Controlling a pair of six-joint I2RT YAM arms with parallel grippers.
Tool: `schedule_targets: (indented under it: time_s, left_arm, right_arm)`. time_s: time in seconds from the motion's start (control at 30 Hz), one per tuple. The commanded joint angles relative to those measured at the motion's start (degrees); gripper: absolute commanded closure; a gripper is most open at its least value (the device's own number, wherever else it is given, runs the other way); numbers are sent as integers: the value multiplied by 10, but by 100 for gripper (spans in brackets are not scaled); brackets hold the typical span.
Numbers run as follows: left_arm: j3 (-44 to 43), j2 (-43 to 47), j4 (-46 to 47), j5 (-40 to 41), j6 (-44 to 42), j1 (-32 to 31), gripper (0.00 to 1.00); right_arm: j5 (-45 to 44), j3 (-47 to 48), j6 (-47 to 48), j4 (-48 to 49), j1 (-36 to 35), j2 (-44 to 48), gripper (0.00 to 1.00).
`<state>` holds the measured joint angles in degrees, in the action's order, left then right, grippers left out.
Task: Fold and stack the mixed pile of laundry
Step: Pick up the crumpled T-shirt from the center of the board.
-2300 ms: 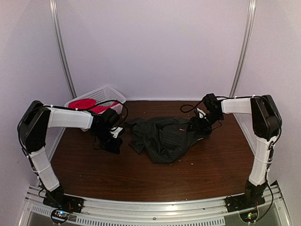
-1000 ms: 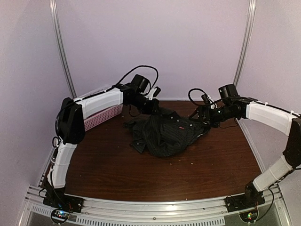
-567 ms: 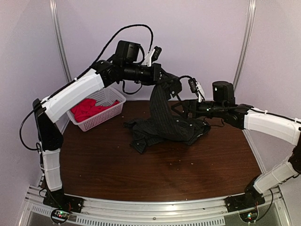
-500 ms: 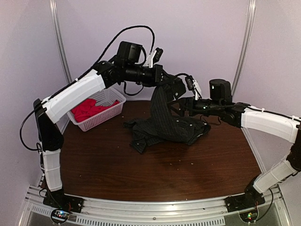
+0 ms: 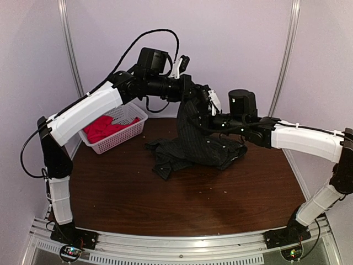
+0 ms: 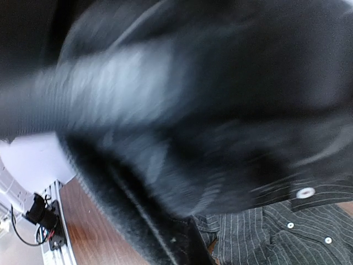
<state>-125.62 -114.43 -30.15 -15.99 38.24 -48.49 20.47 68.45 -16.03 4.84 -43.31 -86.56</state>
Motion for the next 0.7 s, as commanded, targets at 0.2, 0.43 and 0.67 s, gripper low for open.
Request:
schedule_targets:
  time_s: [0.2, 0.43, 0.67]
  left_arm:
    - [158, 197, 18, 151, -63, 55, 26]
    - [455, 331, 32, 177, -122, 139, 23]
    - [750, 403, 162, 137, -125, 136, 23]
  right_arm:
    - [-111, 189, 69, -153, 4, 98, 100]
    - [-195, 277, 96, -249, 40, 128, 100]
    - [-202, 345, 108, -282, 57, 93, 100]
